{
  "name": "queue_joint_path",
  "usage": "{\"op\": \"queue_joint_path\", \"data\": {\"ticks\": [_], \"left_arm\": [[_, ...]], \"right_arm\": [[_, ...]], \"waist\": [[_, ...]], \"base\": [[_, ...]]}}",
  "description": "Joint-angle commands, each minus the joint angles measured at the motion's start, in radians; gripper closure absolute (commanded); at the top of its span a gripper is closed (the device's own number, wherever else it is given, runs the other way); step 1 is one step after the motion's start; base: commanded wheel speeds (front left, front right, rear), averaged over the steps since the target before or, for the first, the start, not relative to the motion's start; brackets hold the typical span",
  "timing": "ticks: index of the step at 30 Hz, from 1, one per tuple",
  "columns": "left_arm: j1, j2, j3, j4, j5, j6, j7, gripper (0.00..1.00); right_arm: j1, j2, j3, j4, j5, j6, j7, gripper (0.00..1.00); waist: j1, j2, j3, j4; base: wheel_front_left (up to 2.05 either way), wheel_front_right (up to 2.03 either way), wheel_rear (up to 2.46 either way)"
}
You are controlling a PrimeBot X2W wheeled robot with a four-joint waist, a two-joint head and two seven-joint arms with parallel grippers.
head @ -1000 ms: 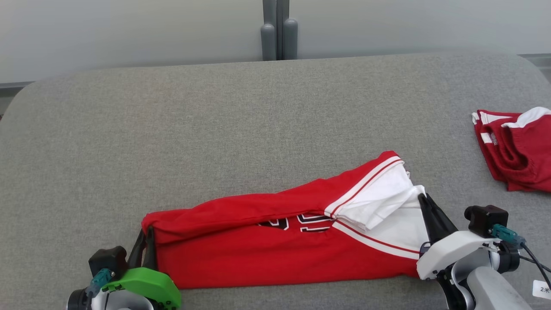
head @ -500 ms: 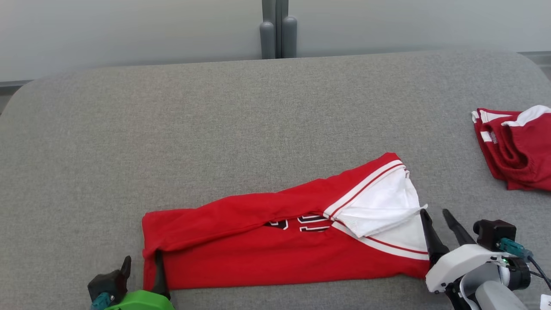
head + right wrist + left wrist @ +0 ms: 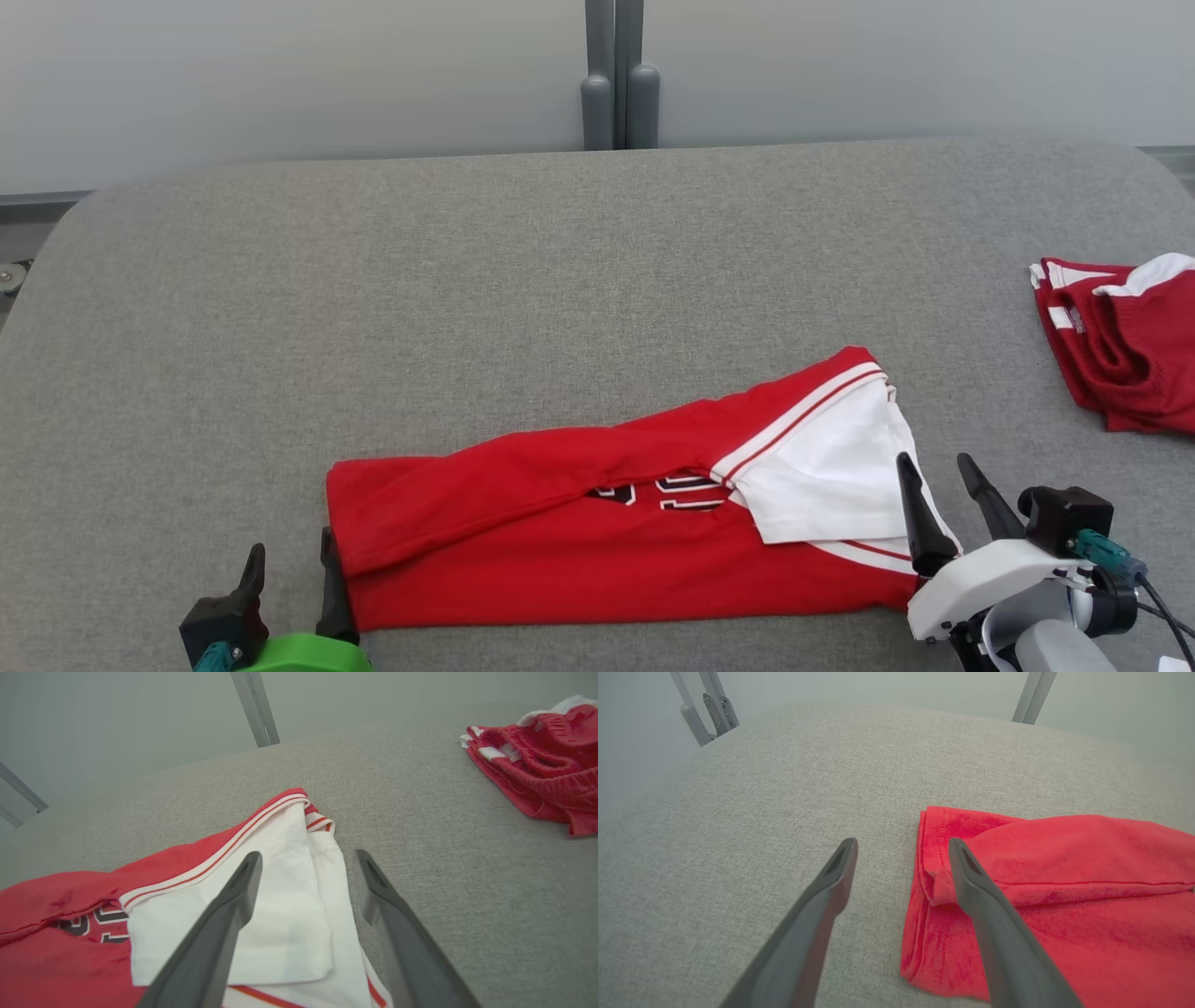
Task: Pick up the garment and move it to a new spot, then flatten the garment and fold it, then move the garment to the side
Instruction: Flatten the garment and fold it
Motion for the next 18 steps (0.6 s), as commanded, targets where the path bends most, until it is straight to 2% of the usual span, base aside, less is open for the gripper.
{"op": "queue_joint_path", "data": {"ticks": [1, 6, 18], "left_arm": [[0.013, 0.003, -0.004, -0.014, 0.014, 0.007, 0.001, 0.0], [0.012, 0.003, -0.015, -0.047, 0.027, 0.01, 0.001, 0.0], [-0.029, 0.003, -0.051, -0.072, 0.027, 0.011, 0.001, 0.0]], "right_arm": [[-0.004, 0.005, 0.004, -0.005, -0.01, -0.001, -0.003, 0.0], [-0.021, 0.019, 0.015, 0.018, -0.021, -0.001, -0.003, 0.0], [-0.099, 0.027, -0.052, 0.131, -0.104, -0.001, -0.003, 0.0]], "waist": [[0.0001, 0.0, -0.003, 0.003], [0.0001, 0.0, -0.006, 0.008], [0.0001, 0.0, 0.047, 0.043]], "base": [[0.0, 0.0, 0.0], [0.0, 0.0, 0.0], [0.0, 0.0, 0.0]]}}
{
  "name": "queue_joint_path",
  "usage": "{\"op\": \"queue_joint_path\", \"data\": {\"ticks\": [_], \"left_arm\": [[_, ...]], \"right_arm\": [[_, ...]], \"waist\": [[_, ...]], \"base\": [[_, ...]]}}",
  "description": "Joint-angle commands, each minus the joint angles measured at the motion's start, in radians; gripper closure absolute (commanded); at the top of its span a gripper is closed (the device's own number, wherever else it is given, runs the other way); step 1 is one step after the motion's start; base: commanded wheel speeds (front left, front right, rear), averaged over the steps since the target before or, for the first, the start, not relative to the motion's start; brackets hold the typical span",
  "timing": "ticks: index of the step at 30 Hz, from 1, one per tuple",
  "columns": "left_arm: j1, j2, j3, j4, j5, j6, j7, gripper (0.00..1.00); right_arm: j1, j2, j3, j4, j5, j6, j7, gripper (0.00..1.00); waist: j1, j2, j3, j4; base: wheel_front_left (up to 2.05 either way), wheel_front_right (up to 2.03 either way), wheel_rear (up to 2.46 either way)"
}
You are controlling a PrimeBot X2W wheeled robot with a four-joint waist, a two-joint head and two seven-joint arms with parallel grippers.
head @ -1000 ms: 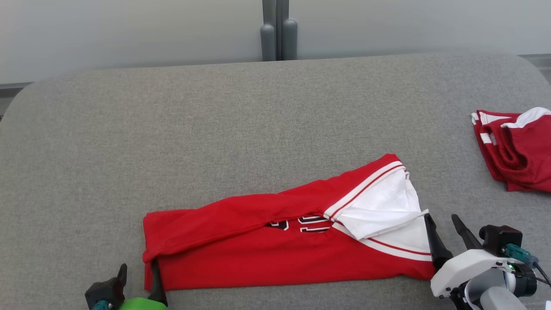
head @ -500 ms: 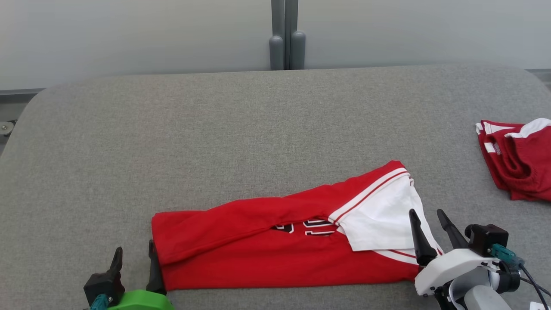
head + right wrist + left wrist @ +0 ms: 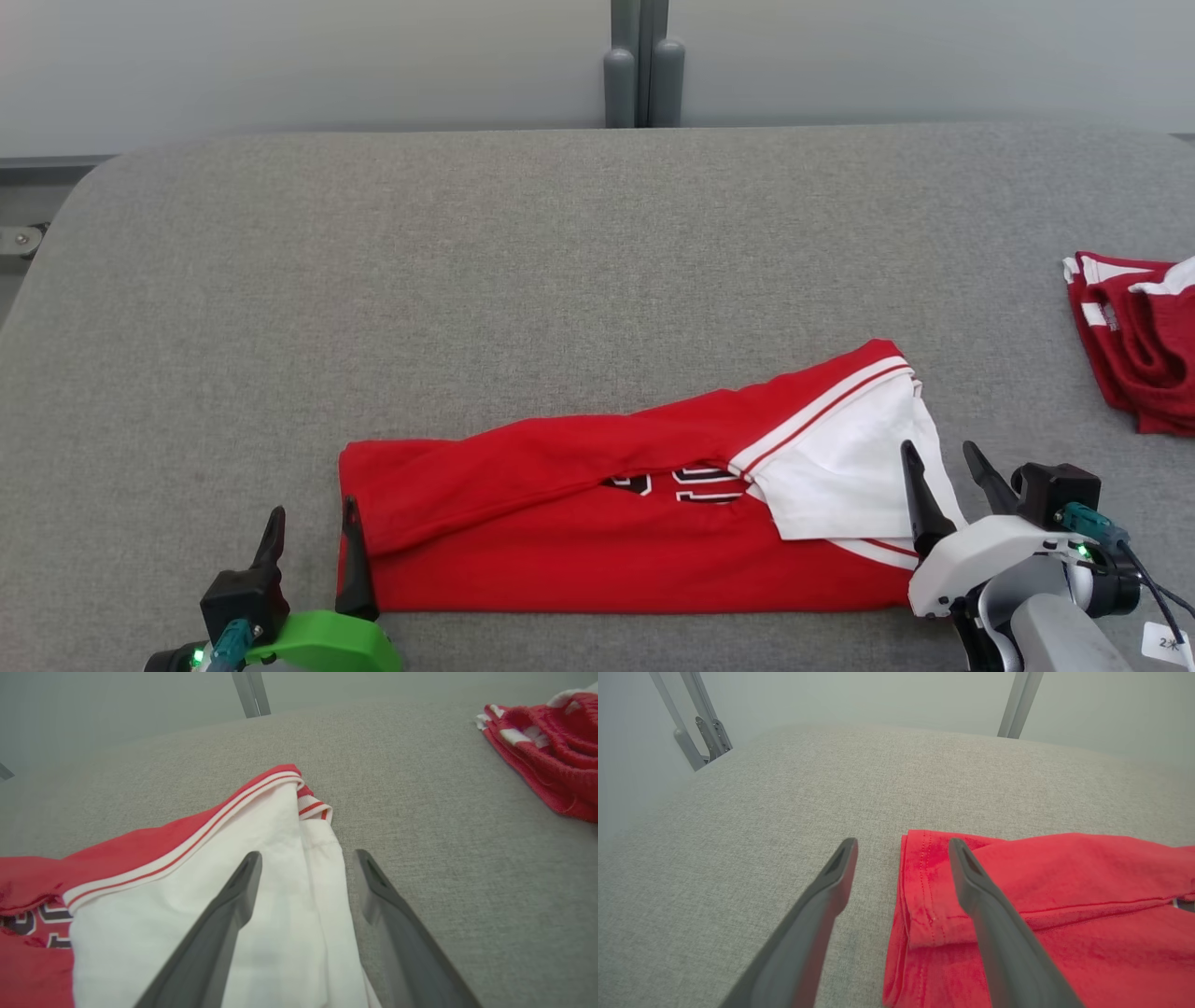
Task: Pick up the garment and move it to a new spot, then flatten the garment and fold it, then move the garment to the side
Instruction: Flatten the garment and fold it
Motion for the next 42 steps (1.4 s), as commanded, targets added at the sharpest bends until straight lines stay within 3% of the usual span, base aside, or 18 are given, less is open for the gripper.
{"op": "queue_joint_path", "data": {"ticks": [1, 21, 27, 28, 29, 30, 31, 32, 42], "left_arm": [[-0.02, 0.003, -0.001, 0.001, 0.0, 0.002, 0.001, 0.0], [-0.029, 0.003, -0.003, 0.015, 0.006, -0.009, 0.001, 0.0], [-0.034, 0.003, -0.007, 0.02, 0.01, -0.015, 0.001, 0.0], [-0.034, 0.003, -0.008, 0.022, 0.009, -0.015, 0.001, 0.0], [-0.035, 0.003, -0.008, 0.023, 0.008, -0.015, 0.001, 0.0], [-0.036, 0.003, -0.009, 0.025, 0.008, -0.015, 0.001, 0.0], [-0.037, 0.003, -0.009, 0.026, 0.009, -0.015, 0.001, 0.0], [-0.038, 0.003, -0.01, 0.026, 0.009, -0.015, 0.001, 0.0], [-0.036, 0.003, -0.012, 0.04, -0.002, -0.013, 0.001, 0.0]], "right_arm": [[-0.023, -0.002, -0.004, 0.023, -0.011, -0.001, -0.003, 0.0], [-0.054, 0.015, -0.048, 0.219, -0.034, -0.002, 0.001, 0.0], [-0.069, 0.038, -0.006, 0.287, -0.012, -0.001, 0.007, 0.0], [-0.074, 0.042, 0.005, 0.301, -0.005, 0.0, 0.008, 0.11], [-0.078, 0.046, 0.015, 0.315, 0.001, 0.0, 0.008, 0.45], [-0.081, 0.049, 0.024, 0.328, 0.009, 0.001, 0.009, 0.6], [-0.086, 0.051, 0.032, 0.338, 0.015, 0.002, 0.011, 0.94], [-0.091, 0.051, 0.038, 0.348, 0.021, 0.002, 0.012, 1.0], [-0.12, 0.002, 0.013, 0.362, 0.061, -0.003, 0.013, 1.0]], "waist": [[0.0, 0.0, 0.021, 0.017], [0.0, 0.0, 0.049, 0.05], [0.0, 0.0, 0.054, 0.057], [0.0, 0.0, 0.054, 0.059], [0.0, 0.0, 0.055, 0.061], [0.0, 0.0, 0.055, 0.063], [0.0, 0.0, 0.056, 0.064], [0.0, 0.0, 0.058, 0.066], [0.0, 0.0, 0.062, 0.071]], "base": [[0.0, 0.0, 0.0], [0.0, 0.0, 0.0], [0.0, 0.0, 0.0], [0.0, 0.0, 0.0], [0.0, 0.0, 0.0], [0.0, 0.0, 0.0], [0.0, 0.0, 0.0], [0.0, 0.0, 0.0], [0.0, 0.0, 0.0]]}}
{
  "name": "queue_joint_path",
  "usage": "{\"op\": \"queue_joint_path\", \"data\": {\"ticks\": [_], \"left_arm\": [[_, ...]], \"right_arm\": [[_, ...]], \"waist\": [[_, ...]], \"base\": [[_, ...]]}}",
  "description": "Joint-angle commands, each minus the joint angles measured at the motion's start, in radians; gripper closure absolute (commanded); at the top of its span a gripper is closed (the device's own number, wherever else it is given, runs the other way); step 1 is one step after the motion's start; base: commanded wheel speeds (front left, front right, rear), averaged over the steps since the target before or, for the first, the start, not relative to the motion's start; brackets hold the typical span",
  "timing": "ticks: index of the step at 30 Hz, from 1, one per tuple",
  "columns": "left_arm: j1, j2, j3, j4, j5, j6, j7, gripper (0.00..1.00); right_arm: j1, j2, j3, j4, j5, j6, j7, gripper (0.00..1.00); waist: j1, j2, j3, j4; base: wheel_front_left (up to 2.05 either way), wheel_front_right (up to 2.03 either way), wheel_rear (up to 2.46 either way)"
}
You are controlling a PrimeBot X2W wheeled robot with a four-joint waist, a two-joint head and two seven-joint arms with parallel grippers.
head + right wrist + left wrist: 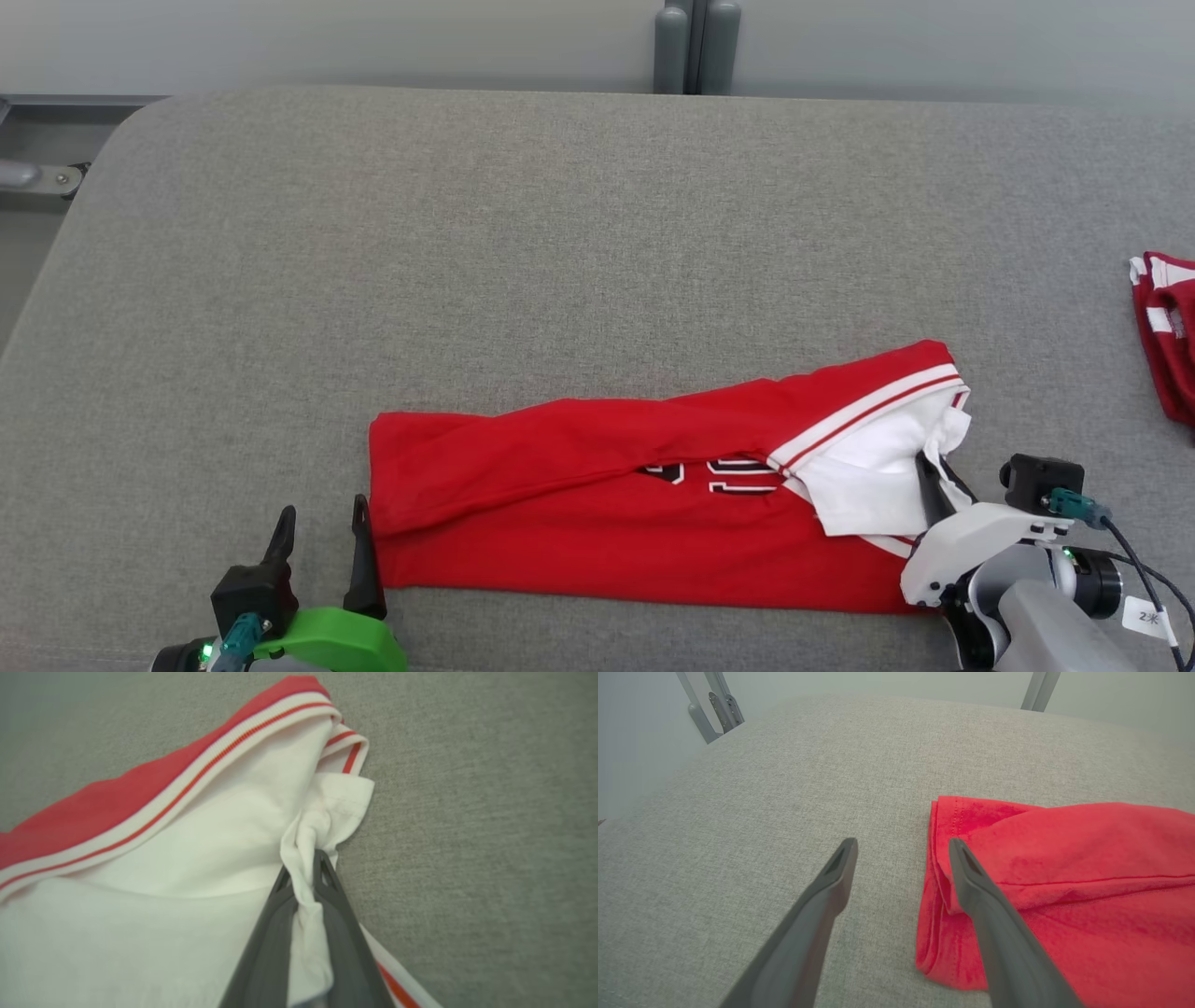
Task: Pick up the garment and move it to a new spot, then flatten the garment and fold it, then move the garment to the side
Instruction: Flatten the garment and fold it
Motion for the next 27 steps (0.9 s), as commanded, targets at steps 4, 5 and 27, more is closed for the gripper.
{"op": "queue_joint_path", "data": {"ticks": [4, 5, 27], "left_arm": [[-0.014, 0.003, 0.001, 0.006, -0.01, 0.002, 0.001, 0.0], [-0.014, 0.003, 0.002, 0.006, -0.009, 0.001, 0.001, 0.0], [-0.001, 0.003, -0.042, 0.02, -0.033, -0.012, 0.001, 0.0]], "right_arm": [[0.032, -0.048, -0.066, -0.018, -0.01, -0.01, 0.025, 1.0], [0.036, -0.052, -0.08, -0.03, -0.016, -0.01, 0.023, 1.0], [0.056, -0.01, 0.246, -0.417, 0.025, -0.003, 0.017, 1.0]], "waist": [[0.0, 0.0, -0.002, -0.008], [0.0, 0.0, -0.002, -0.01], [0.0, 0.0, -0.037, -0.048]], "base": [[0.0, 0.0, 0.0], [0.0, 0.0, 0.0], [0.0, 0.0, 0.0]]}}
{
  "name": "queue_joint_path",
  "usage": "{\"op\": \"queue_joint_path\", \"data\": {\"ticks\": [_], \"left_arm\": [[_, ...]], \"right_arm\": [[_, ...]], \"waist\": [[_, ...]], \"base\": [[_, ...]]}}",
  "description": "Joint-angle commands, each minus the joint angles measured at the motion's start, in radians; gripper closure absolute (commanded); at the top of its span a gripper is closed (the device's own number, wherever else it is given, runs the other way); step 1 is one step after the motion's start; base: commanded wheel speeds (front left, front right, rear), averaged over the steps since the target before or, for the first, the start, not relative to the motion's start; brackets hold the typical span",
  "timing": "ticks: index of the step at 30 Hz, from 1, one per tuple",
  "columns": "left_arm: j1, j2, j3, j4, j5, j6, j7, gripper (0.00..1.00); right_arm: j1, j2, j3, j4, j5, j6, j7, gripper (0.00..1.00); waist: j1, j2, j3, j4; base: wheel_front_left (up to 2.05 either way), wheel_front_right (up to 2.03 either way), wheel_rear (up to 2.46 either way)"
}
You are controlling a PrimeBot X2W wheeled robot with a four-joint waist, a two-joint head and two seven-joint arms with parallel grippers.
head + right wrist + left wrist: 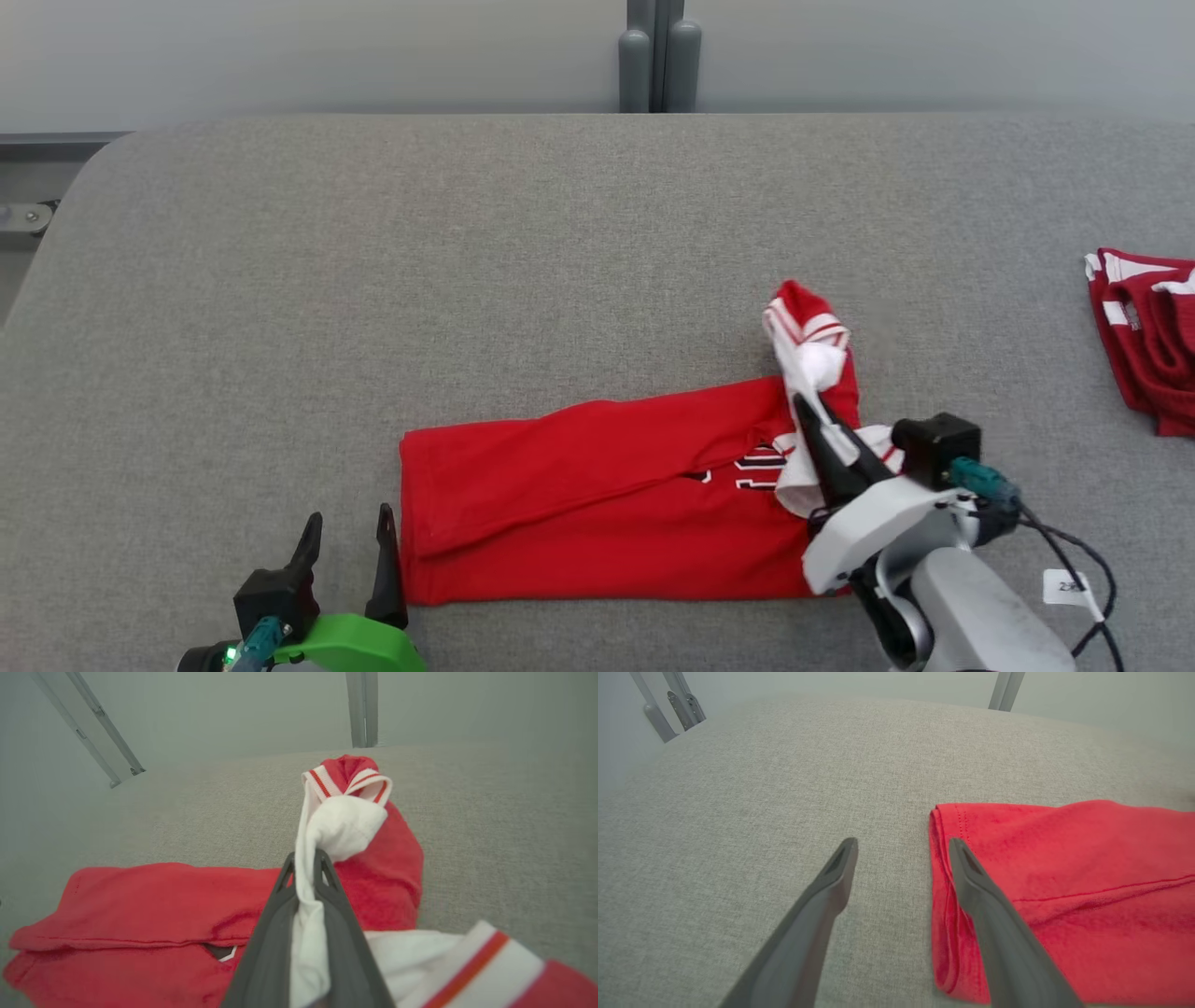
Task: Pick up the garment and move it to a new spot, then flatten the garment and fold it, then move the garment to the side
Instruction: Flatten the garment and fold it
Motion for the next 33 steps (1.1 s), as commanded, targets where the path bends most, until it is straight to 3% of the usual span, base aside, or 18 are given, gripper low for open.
{"op": "queue_joint_path", "data": {"ticks": [1, 10, 18, 23, 24, 25, 28, 33], "left_arm": [[-0.005, 0.003, -0.007, 0.002, -0.007, -0.003, 0.001, 0.0], [-0.024, 0.003, -0.081, 0.009, -0.034, -0.009, 0.001, 0.0], [-0.03, 0.003, -0.156, 0.016, -0.046, -0.008, 0.001, 0.0], [-0.024, 0.003, -0.167, 0.02, -0.045, -0.009, 0.001, 0.0], [-0.023, 0.003, -0.167, 0.021, -0.046, -0.008, 0.001, 0.0], [-0.022, 0.003, -0.168, 0.022, -0.047, -0.006, 0.001, 0.0], [-0.016, 0.003, -0.158, 0.021, -0.048, 0.001, 0.001, 0.0], [-0.006, 0.002, -0.132, 0.019, -0.048, 0.005, 0.001, 0.0]], "right_arm": [[-0.005, 0.0, 0.046, -0.012, 0.019, -0.001, -0.002, 1.0], [-0.113, 0.023, 0.359, 0.035, 0.104, -0.001, -0.002, 1.0], [-0.231, 0.05, 0.514, 0.158, 0.147, -0.001, -0.002, 1.0], [-0.275, 0.057, 0.556, 0.195, 0.174, -0.001, -0.002, 1.0], [-0.281, 0.058, 0.557, 0.2, 0.186, -0.001, -0.002, 0.84], [-0.289, 0.058, 0.556, 0.2, 0.193, -0.001, -0.002, 0.02], [-0.302, 0.06, 0.521, 0.14, 0.225, -0.001, -0.002, 0.0], [-0.243, 0.05, 0.347, 0.006, 0.194, -0.001, -0.002, 0.0]], "waist": [[0.0, 0.0, -0.002, 0.011], [0.0, 0.0, 0.005, 0.12], [0.0, 0.0, 0.018, 0.257], [0.0, 0.0, 0.017, 0.294], [0.0, 0.0, 0.016, 0.297], [0.0, 0.0, 0.015, 0.299], [0.0, 0.0, 0.012, 0.288], [0.0, 0.0, 0.002, 0.228]], "base": [[0.0, 0.0, 0.0], [0.0, 0.0, 0.0], [0.0, 0.0, 0.0], [0.0, 0.0, 0.0], [0.0, 0.0, 0.0], [0.0, 0.0, 0.0], [0.0, 0.0, 0.0], [0.0, 0.0, 0.0]]}}
